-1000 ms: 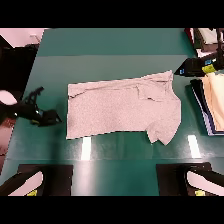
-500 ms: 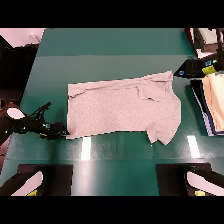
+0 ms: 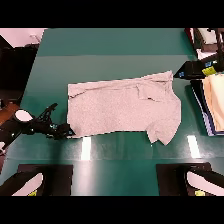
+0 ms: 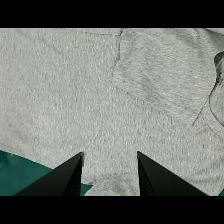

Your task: Fold the shirts.

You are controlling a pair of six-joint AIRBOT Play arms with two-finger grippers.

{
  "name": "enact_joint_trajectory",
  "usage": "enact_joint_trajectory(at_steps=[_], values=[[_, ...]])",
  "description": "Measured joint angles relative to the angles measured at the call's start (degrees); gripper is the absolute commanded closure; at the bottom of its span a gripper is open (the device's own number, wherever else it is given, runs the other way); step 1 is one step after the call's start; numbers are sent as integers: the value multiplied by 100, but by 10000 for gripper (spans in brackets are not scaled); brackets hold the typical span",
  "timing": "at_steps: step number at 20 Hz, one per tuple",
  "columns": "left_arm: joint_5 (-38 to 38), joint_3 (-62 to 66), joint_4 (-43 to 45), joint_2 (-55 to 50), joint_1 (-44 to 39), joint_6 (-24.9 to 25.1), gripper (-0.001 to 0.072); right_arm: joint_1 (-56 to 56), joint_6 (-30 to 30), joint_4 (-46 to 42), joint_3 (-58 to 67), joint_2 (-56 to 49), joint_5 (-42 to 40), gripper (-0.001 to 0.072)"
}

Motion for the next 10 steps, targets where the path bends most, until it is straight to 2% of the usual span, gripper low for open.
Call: enact_joint_trajectory(at_steps=[5, 10], values=[[28, 345, 81, 11, -96, -122, 686, -328, -11, -24, -289, 138, 321, 325], [-264, 1462, 372, 15, -109, -153, 685, -1432, -83, -46, -2205, 826, -24, 325]])
